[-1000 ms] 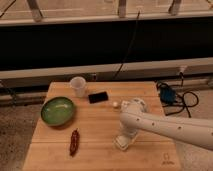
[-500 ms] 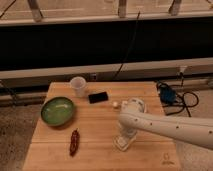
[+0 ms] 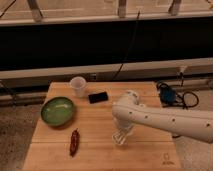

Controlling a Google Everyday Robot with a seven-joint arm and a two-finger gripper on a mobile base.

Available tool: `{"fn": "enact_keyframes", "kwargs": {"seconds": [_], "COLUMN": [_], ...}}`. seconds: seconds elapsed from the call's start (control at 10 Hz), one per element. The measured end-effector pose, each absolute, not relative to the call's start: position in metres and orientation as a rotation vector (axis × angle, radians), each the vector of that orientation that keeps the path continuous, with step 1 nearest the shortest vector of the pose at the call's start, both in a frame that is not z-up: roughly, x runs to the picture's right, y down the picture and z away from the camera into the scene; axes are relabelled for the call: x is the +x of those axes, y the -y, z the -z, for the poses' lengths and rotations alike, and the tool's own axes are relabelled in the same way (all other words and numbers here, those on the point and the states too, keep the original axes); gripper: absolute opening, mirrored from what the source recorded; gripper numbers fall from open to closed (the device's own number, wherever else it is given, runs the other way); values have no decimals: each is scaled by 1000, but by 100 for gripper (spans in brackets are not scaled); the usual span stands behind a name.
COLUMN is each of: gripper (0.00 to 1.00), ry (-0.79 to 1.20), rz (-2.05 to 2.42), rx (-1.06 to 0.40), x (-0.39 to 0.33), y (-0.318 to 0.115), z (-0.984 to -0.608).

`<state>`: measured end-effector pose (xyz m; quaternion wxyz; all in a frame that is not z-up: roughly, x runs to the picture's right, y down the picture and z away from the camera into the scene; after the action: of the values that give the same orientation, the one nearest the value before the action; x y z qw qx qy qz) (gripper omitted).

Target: Place the white sponge in the ceramic bowl

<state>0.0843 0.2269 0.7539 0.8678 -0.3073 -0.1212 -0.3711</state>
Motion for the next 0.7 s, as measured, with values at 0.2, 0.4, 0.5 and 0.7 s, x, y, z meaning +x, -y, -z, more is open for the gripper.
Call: {"fn": "enact_keyframes", "kwargs": {"seconds": [0.2,0.4,0.5,0.7], "gripper": [0,0,0,0], "ry": [245,235,234,228], "rz": [796,809,813,823], "rx": [-631,-625,-625,-626], "x": [67,49,46,41], "y": [-205,-188,-185,-186], "z": [-751,-740,-739,-741]}}
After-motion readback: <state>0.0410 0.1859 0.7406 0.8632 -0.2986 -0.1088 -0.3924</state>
